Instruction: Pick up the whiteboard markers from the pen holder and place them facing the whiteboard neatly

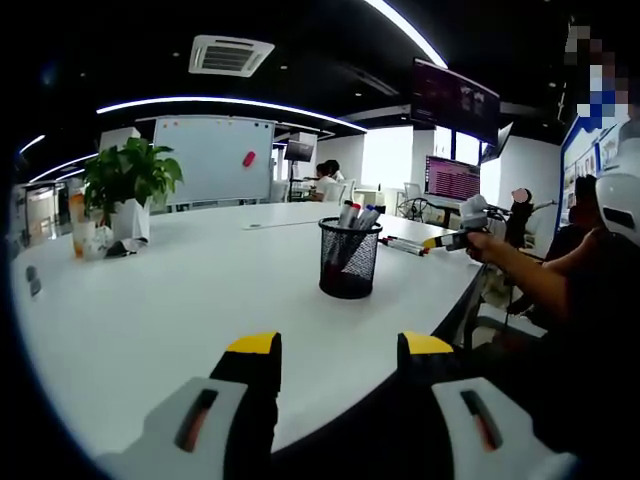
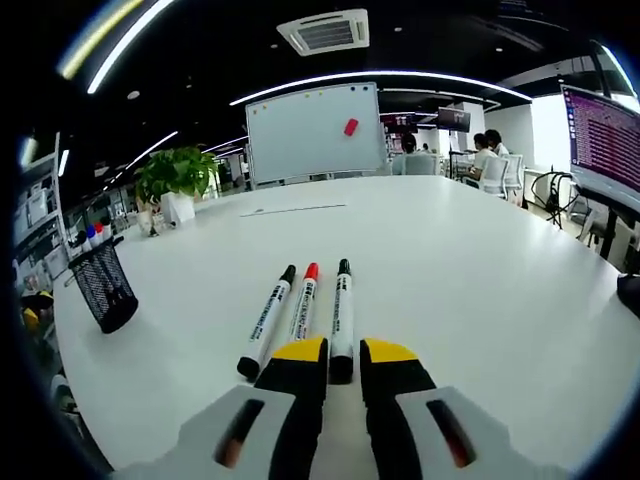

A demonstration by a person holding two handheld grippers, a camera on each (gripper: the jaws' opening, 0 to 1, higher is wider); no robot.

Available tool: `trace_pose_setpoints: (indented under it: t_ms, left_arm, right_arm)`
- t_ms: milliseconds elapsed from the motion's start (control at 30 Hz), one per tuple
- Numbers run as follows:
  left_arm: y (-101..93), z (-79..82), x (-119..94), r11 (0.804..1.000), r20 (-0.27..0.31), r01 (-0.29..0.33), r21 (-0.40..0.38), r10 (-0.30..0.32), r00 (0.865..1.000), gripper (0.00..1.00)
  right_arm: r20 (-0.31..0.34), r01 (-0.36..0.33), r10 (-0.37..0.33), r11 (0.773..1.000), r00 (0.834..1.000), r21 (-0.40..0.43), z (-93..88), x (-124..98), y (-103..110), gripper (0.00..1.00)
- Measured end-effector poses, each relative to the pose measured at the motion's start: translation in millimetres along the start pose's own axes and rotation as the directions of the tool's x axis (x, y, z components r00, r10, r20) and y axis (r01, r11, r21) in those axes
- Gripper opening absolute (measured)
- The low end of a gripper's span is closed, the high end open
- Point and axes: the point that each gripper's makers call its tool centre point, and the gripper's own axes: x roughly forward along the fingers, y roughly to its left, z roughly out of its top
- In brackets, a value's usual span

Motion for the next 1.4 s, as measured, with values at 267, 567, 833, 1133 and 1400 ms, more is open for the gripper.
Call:
trace_pose_setpoints:
  t_ms: [267,567,833,1133,1400]
  left_arm:
    - [0.2,1.2,-1,1.000,0.003,-0.002,0.002,0.002,1.000,0.48]
    - [-0.1,1.4,-1,1.000,0.004,-0.002,0.004,0.002,1.000,0.48]
    - [2.1,3.3,-3,1.000,0.009,-0.012,0.006,0.011,1.000,0.48]
    - [1.0,2.9,-3,1.000,0.008,-0.008,0.005,0.008,1.000,0.48]
    - [1.8,3.2,-4,1.000,0.009,-0.010,0.007,0.010,1.000,0.48]
  right_arm:
    - [0.078,-0.033,0.036,0.999,0.996,-0.035,16.8,-12,8,0.34]
    - [0.131,-0.061,0.073,0.994,0.989,-0.093,31.6,-27,23,0.36]
    - [0.243,-0.073,0.099,0.991,0.965,-0.114,68.5,-52,39,0.32]
    - [0.265,-0.075,0.160,0.949,0.951,-0.307,97.2,-77,74,0.33]
    - [0.306,-0.237,0.320,0.930,0.897,-0.279,114.8,-97,119,0.36]
